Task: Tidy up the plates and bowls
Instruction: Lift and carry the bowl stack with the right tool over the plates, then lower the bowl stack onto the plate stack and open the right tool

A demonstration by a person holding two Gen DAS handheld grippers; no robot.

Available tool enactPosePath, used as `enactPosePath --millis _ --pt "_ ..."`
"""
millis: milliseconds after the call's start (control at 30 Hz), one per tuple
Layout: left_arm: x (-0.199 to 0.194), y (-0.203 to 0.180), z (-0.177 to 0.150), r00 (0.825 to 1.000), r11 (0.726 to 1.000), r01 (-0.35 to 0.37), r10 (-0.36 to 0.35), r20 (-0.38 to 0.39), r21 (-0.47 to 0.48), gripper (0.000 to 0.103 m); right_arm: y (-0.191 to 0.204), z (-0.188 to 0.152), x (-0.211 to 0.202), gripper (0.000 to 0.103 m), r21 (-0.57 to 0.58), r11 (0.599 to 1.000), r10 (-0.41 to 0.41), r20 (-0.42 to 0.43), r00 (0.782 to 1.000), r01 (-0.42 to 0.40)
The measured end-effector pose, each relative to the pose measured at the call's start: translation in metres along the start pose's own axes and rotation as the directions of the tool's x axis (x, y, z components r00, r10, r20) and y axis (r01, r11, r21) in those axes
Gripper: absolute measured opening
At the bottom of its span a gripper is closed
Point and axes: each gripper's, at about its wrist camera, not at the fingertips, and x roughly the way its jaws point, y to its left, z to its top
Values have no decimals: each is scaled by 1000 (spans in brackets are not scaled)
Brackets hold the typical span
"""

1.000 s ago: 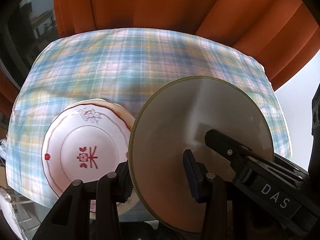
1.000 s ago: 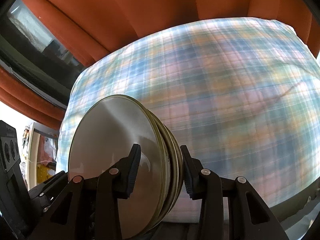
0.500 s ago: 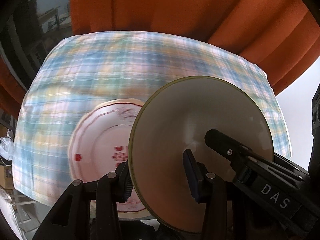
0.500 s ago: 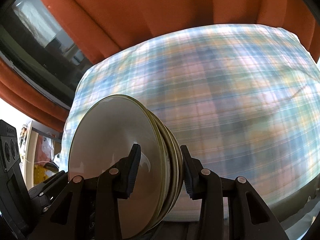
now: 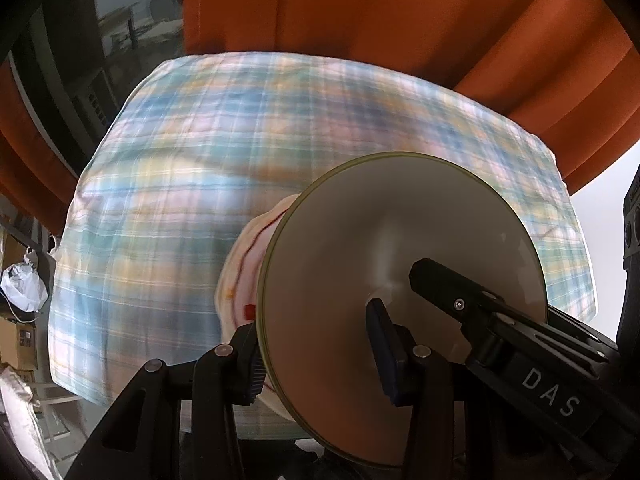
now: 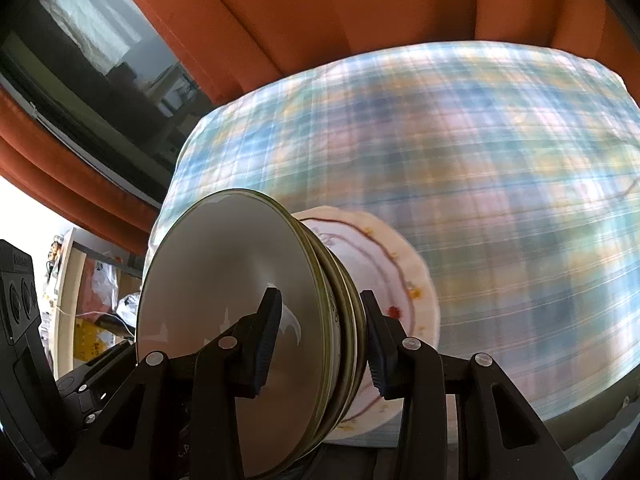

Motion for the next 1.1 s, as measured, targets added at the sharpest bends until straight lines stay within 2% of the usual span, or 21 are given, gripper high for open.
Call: enactPosePath --millis 267,467,633,833,1067,1100 --pt "11 24 1 999 1000 -4 3 -52 -10 44 16 -3 26 43 20 1000 3 -50 999 -2" --pt "21 20 6 997 1000 10 -9 -81 16 44 12 0 35 43 48 999 -21 -67 998 25" --pt "26 14 9 996 999 28 -27 -87 19 44 4 4 37 43 61 997 -39 -79 996 44" --pt "29 6 10 996 998 39 -36 -83 39 44 -2 6 37 43 41 993 -105 -83 991 109" --pt "29 8 8 997 997 52 -48 -67 54 46 2 5 37 43 30 988 -151 -62 987 153" --pt "29 8 9 997 997 53 -49 -67 55 48 3 4 37 43 33 986 -159 -58 986 161"
